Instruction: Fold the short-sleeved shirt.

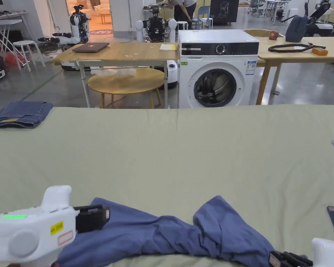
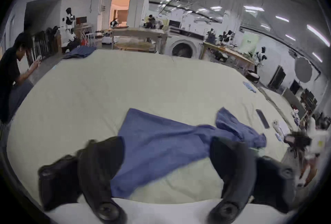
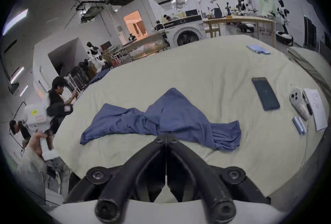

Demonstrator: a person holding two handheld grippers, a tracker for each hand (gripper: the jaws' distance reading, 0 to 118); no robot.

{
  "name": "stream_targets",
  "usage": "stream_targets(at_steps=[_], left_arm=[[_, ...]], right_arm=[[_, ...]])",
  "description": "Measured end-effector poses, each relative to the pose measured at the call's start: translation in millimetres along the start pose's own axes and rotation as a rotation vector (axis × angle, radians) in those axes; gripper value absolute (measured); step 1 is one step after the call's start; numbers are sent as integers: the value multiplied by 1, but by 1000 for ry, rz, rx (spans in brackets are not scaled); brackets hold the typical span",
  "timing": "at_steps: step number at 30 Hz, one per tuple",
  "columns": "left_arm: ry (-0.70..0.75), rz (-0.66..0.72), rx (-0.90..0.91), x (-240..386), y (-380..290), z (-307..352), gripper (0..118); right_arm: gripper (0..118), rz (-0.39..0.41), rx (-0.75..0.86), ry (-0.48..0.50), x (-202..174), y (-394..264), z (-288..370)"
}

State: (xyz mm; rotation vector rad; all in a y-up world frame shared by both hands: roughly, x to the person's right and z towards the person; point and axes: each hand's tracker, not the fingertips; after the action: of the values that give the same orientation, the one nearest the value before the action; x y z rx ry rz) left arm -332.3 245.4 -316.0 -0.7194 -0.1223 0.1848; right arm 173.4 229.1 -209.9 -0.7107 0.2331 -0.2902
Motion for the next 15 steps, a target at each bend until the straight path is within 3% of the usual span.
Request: stream_targets(at_steps=[4,8,11,12,14,15], left_arm=[[126,68,-143,-39,39,-102,100],[289,-69,-332,-59,39,-187,98],[255,-141,-437,-59,14,-212,95],[277,-131,-347,-55,17,-199,90],[266,-100,-376,-46,24,-188,39],[275,-158,-367,-35,24,-177,0]], right_arm=[[0,-1,-10,-17,6,4,-8],[0,-53,3,-64,25,4,-1],[0,-81,-18,-128,46,2,4],[0,-89,-18,-156,54,1,6],[0,-99,-22,-206,67,4,6],[0,-103,-19,-246,74,7,3]])
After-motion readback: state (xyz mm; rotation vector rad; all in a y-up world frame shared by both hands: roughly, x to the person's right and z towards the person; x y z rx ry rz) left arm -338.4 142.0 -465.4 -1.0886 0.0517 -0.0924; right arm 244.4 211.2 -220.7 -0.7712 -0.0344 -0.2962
